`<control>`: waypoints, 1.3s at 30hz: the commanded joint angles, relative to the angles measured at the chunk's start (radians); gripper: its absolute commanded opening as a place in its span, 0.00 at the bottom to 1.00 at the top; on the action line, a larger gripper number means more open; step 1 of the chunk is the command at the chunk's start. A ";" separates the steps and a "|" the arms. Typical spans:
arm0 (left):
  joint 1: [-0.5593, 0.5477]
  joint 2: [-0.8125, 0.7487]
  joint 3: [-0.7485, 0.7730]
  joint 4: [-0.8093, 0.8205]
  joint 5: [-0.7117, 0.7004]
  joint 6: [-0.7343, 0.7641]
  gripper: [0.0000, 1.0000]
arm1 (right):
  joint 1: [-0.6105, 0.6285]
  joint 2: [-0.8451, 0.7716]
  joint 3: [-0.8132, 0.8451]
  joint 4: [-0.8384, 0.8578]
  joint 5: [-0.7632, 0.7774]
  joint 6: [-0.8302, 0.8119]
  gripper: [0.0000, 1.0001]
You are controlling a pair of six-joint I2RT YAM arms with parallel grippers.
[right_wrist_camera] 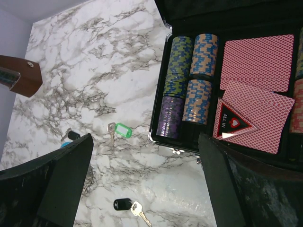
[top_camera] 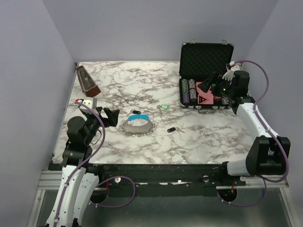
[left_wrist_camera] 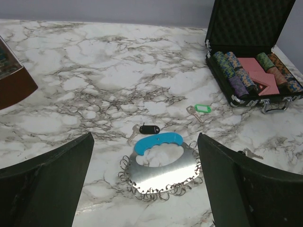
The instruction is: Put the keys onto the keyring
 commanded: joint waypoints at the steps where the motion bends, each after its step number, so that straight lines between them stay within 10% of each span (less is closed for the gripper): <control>1: -0.002 0.002 0.035 0.005 0.034 -0.002 0.99 | -0.006 -0.021 -0.014 0.017 0.016 0.007 1.00; 10: -0.002 0.012 0.039 -0.001 0.057 -0.013 0.99 | -0.006 -0.024 -0.040 0.034 -0.119 -0.046 1.00; 16: -0.002 0.031 0.035 0.005 0.178 -0.108 0.99 | 0.000 -0.033 -0.141 0.150 -0.615 -0.233 1.00; 20: -0.002 0.073 0.024 0.004 0.281 -0.200 0.99 | 0.060 -0.006 -0.095 -0.128 -0.746 -0.543 1.00; 33: -0.074 0.289 0.144 -0.165 0.284 -0.081 0.99 | 0.403 0.175 -0.009 -0.679 -0.481 -1.543 1.00; 39: -0.105 0.354 0.187 -0.248 0.189 0.007 0.99 | 0.422 0.220 0.026 -0.565 -0.357 -1.414 1.00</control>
